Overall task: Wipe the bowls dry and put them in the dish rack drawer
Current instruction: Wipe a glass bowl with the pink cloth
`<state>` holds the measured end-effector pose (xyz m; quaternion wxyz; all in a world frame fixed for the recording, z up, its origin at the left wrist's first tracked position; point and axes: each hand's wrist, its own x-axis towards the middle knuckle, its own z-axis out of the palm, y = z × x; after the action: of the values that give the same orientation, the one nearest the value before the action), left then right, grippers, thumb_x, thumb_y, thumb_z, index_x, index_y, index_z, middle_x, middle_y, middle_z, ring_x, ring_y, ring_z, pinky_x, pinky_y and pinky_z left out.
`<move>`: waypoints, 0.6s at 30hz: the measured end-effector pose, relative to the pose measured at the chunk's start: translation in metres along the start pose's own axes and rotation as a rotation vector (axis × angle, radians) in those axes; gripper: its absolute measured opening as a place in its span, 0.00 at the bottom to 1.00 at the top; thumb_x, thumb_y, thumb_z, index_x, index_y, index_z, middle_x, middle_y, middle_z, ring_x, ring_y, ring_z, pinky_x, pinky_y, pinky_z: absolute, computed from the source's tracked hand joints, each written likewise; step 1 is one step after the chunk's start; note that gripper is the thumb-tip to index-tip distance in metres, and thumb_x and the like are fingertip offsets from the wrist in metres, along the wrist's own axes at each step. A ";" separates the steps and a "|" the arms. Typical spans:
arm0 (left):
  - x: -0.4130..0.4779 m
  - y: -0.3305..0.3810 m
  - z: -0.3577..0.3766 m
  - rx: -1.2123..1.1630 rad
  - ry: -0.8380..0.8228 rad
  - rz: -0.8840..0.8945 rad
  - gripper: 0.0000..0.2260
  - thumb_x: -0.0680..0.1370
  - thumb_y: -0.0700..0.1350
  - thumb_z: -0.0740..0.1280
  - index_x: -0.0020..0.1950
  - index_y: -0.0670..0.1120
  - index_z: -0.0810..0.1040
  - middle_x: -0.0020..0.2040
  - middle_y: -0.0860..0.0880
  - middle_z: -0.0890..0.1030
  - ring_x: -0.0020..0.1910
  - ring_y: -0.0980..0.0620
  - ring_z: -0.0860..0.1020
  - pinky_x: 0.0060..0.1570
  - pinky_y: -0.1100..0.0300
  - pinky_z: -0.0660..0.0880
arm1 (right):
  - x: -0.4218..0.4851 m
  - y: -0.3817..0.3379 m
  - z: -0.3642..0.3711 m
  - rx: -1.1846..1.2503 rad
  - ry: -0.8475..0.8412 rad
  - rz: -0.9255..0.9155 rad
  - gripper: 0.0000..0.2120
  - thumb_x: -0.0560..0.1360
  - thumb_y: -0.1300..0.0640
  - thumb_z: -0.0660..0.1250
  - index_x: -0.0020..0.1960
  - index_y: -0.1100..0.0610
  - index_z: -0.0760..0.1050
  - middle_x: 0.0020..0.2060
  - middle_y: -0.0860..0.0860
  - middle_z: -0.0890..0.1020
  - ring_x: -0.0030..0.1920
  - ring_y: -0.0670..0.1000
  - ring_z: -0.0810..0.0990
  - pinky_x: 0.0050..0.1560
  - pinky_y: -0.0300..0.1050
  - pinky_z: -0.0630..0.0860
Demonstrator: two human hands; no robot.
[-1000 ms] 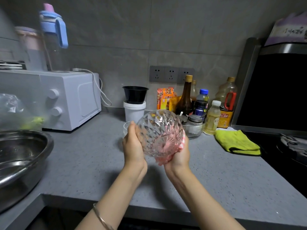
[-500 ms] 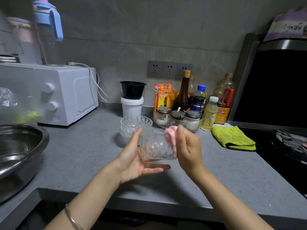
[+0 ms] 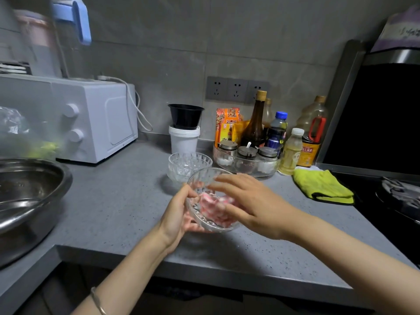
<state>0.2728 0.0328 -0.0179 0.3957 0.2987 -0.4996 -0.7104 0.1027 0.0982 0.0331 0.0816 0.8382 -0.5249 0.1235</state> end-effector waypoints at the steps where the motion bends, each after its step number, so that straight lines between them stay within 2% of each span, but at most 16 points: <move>1: 0.000 0.000 -0.001 0.005 0.020 0.010 0.16 0.76 0.45 0.53 0.50 0.42 0.79 0.45 0.38 0.84 0.44 0.41 0.82 0.54 0.41 0.75 | -0.003 0.001 -0.001 -0.018 -0.040 -0.065 0.24 0.79 0.39 0.49 0.74 0.43 0.60 0.75 0.44 0.60 0.74 0.42 0.54 0.75 0.44 0.45; 3: 0.001 -0.002 0.000 0.014 0.077 0.032 0.14 0.77 0.45 0.54 0.47 0.44 0.79 0.42 0.41 0.84 0.40 0.43 0.81 0.50 0.47 0.76 | -0.009 0.002 -0.004 -0.093 -0.121 -0.140 0.26 0.78 0.37 0.50 0.74 0.43 0.61 0.76 0.45 0.57 0.75 0.43 0.53 0.75 0.42 0.38; 4: 0.001 -0.003 0.002 0.013 0.114 0.050 0.14 0.78 0.44 0.54 0.45 0.45 0.80 0.41 0.43 0.84 0.39 0.45 0.82 0.48 0.49 0.76 | -0.012 0.003 -0.003 -0.168 -0.135 -0.159 0.27 0.78 0.36 0.51 0.73 0.45 0.63 0.75 0.47 0.59 0.74 0.45 0.57 0.75 0.42 0.40; 6: 0.003 -0.006 0.007 -0.015 0.191 0.118 0.13 0.79 0.42 0.55 0.48 0.47 0.80 0.45 0.43 0.84 0.41 0.46 0.82 0.44 0.52 0.77 | -0.017 0.004 0.004 -0.347 -0.123 -0.159 0.31 0.77 0.34 0.51 0.71 0.52 0.68 0.71 0.52 0.68 0.70 0.51 0.69 0.73 0.47 0.52; 8: 0.005 -0.010 0.013 -0.054 0.278 0.214 0.14 0.80 0.41 0.55 0.57 0.47 0.79 0.52 0.44 0.83 0.48 0.47 0.82 0.42 0.55 0.79 | -0.019 -0.003 0.017 -0.468 -0.098 -0.114 0.35 0.74 0.32 0.54 0.67 0.57 0.73 0.66 0.56 0.75 0.63 0.53 0.77 0.68 0.49 0.66; 10: 0.005 -0.013 0.021 -0.097 0.357 0.275 0.14 0.81 0.41 0.56 0.63 0.46 0.76 0.55 0.45 0.81 0.50 0.49 0.82 0.40 0.58 0.79 | -0.017 -0.017 0.031 -0.508 -0.056 -0.019 0.36 0.65 0.32 0.67 0.61 0.59 0.79 0.58 0.57 0.81 0.55 0.52 0.82 0.58 0.46 0.75; 12: 0.007 -0.016 0.028 -0.151 0.414 0.286 0.15 0.81 0.41 0.56 0.65 0.45 0.74 0.56 0.44 0.81 0.48 0.51 0.82 0.39 0.60 0.79 | -0.012 -0.040 0.037 -0.455 0.003 0.123 0.37 0.58 0.37 0.76 0.59 0.60 0.80 0.56 0.57 0.82 0.47 0.52 0.84 0.48 0.42 0.78; 13: 0.008 -0.017 0.030 -0.172 0.437 0.287 0.15 0.80 0.40 0.56 0.65 0.45 0.74 0.57 0.43 0.81 0.49 0.49 0.82 0.42 0.58 0.80 | -0.007 -0.052 0.033 -0.358 0.000 0.190 0.37 0.62 0.42 0.76 0.65 0.60 0.74 0.61 0.56 0.78 0.49 0.54 0.82 0.48 0.43 0.77; 14: 0.008 -0.018 0.031 -0.189 0.454 0.291 0.16 0.80 0.40 0.56 0.65 0.45 0.74 0.57 0.42 0.81 0.52 0.46 0.81 0.47 0.53 0.80 | -0.003 -0.059 0.033 -0.226 -0.012 0.225 0.36 0.69 0.48 0.71 0.73 0.59 0.64 0.68 0.55 0.72 0.52 0.56 0.80 0.49 0.46 0.75; 15: 0.009 -0.017 0.032 -0.200 0.463 0.291 0.16 0.79 0.40 0.56 0.65 0.46 0.75 0.57 0.42 0.81 0.54 0.42 0.80 0.53 0.47 0.78 | -0.001 -0.062 0.038 -0.155 -0.005 0.235 0.35 0.73 0.54 0.65 0.77 0.55 0.55 0.71 0.52 0.67 0.54 0.58 0.78 0.49 0.49 0.73; 16: 0.009 -0.017 0.031 -0.200 0.466 0.285 0.16 0.79 0.40 0.56 0.64 0.47 0.75 0.57 0.43 0.81 0.56 0.40 0.80 0.57 0.43 0.76 | -0.002 -0.063 0.043 -0.111 0.020 0.208 0.35 0.74 0.57 0.61 0.77 0.54 0.52 0.71 0.51 0.67 0.52 0.59 0.78 0.46 0.51 0.73; 18: 0.009 -0.016 0.026 -0.174 0.445 0.269 0.16 0.79 0.39 0.56 0.64 0.47 0.76 0.56 0.44 0.82 0.55 0.41 0.80 0.58 0.46 0.76 | -0.005 -0.054 0.043 -0.090 0.096 0.114 0.31 0.70 0.60 0.59 0.73 0.56 0.64 0.61 0.52 0.77 0.39 0.58 0.81 0.33 0.48 0.75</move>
<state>0.2428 0.0399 -0.0250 0.6110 0.3432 -0.3725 -0.6085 0.1544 0.1143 -0.0101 0.1371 0.7956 -0.5722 0.1442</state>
